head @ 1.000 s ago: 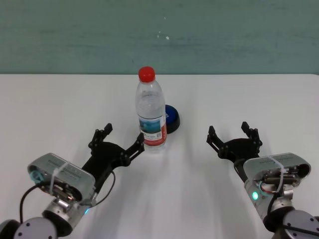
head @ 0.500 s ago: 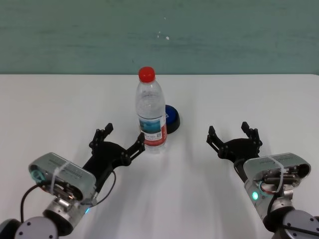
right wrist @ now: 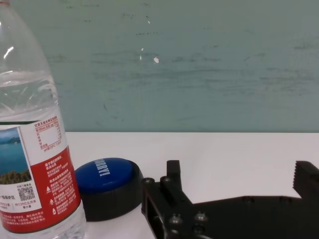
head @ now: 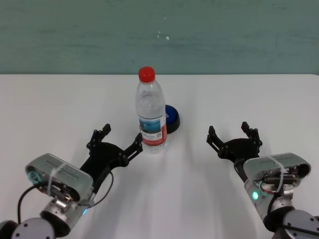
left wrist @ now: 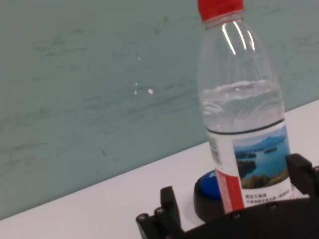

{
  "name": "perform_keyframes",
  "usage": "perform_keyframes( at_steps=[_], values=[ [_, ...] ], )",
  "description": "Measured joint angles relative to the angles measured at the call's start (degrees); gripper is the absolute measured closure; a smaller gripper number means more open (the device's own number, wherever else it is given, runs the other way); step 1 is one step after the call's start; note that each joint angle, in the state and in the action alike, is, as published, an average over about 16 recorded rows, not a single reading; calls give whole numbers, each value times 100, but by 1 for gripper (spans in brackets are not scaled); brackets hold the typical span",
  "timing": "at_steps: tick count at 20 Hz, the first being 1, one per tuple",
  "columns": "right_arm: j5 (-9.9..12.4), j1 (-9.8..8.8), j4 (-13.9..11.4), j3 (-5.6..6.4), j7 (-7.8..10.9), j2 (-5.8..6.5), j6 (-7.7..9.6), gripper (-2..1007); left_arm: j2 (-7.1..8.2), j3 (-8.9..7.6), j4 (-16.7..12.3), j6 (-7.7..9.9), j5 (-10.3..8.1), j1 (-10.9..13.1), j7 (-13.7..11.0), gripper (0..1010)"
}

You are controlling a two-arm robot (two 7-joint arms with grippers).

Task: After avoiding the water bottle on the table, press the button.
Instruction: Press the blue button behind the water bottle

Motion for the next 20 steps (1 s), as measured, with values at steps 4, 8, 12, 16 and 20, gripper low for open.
perform_keyframes(
  at_steps=[4,8,12,16,20],
  values=[
    [0,0,0,0,0,0,0,1,37,-71,-56,9,-35,64,7,0],
    [0,0,0,0,0,0,0,1,78,-164,-110,20,-73,135,19,0],
    [0,0,0,0,0,0,0,1,113,-268,-141,32,-106,186,39,0],
    [0,0,0,0,0,0,0,1,134,-365,-129,34,-122,191,63,0],
    [0,0,0,0,0,0,0,1,139,-448,-92,30,-129,158,84,0]
  ],
)
